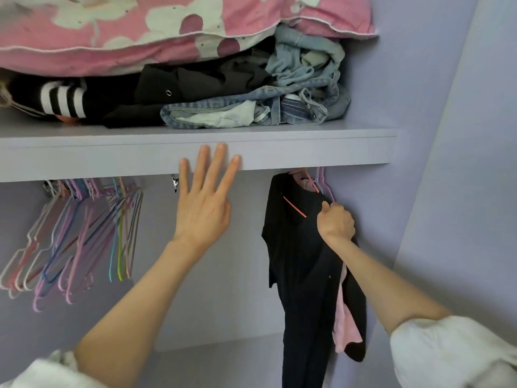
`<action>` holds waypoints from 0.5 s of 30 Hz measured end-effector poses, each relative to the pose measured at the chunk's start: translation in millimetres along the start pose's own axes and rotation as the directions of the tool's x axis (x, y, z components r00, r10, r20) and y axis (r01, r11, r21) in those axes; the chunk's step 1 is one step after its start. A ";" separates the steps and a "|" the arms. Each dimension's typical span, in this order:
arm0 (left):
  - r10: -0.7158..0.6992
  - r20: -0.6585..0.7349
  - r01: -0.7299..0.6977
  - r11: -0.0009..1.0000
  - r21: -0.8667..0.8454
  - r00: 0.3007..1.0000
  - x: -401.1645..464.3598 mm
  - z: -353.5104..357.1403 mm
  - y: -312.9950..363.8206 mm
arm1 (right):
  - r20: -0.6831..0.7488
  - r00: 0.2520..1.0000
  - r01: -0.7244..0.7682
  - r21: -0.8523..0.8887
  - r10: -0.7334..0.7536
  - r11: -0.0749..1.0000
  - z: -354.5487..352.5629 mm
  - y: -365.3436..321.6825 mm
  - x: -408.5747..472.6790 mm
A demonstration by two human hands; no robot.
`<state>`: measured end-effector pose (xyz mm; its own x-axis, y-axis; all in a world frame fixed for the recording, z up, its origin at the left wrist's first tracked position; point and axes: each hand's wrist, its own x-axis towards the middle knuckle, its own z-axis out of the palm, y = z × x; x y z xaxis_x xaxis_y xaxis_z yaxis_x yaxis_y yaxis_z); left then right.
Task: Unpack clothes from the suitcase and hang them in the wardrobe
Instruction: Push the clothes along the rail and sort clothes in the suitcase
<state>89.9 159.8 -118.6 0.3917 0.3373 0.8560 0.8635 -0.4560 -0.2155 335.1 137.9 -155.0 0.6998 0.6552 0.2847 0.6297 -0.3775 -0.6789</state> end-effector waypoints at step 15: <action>-0.031 0.039 0.030 0.999 0.014 0.999 -1.7 -3.0 6.8 | 0.337 0.923 -0.195 0.003 0.183 0.981 6.4 1.7 20.6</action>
<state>94.1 153.6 -120.1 0.3769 0.3828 0.8435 0.8793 -0.4342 -0.1959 348.4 155.0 -154.7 0.6476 0.7567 -0.0899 0.4798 -0.4966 -0.7233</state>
